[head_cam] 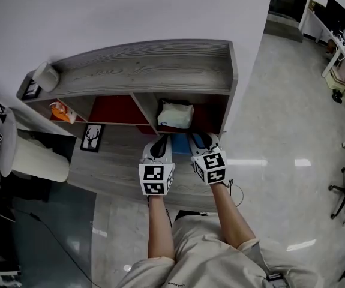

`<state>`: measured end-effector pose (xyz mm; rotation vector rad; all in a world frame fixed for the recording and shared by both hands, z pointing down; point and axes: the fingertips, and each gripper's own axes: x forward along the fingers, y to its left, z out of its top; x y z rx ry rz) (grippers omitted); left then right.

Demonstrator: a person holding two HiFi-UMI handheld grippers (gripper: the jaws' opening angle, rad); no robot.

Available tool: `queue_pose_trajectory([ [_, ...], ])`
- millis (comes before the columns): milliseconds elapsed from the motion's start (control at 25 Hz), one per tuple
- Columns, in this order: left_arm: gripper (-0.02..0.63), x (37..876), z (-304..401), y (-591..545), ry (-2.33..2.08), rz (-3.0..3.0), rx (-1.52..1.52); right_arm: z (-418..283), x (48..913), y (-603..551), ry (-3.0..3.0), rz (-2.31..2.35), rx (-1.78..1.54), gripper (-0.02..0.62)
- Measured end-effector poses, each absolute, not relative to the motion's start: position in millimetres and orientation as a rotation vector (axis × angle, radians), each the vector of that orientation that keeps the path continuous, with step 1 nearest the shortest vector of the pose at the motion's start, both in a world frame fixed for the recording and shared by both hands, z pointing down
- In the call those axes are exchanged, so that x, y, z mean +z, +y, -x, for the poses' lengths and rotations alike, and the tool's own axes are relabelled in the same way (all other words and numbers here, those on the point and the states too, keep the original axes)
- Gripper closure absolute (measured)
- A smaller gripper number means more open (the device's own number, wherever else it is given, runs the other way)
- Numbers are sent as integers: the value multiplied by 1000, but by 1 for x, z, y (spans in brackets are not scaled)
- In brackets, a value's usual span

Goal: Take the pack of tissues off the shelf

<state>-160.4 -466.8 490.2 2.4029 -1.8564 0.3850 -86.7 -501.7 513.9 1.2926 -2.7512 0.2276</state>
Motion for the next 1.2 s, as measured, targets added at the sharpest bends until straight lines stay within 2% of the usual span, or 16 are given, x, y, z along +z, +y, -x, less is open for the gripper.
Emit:
queue_pose_trajectory([
  [680, 595, 471, 165, -501, -1893, -2428, 378, 111, 518, -550, -2661, -1234, 178, 474],
  [1000, 595, 476, 162, -509, -1873, -2430, 415, 111, 518, -555, -2612, -1240, 181, 552],
  [1200, 595, 477, 168, -507, -1890, -2408, 418, 114, 518, -553, -2626, -1225, 182, 566],
])
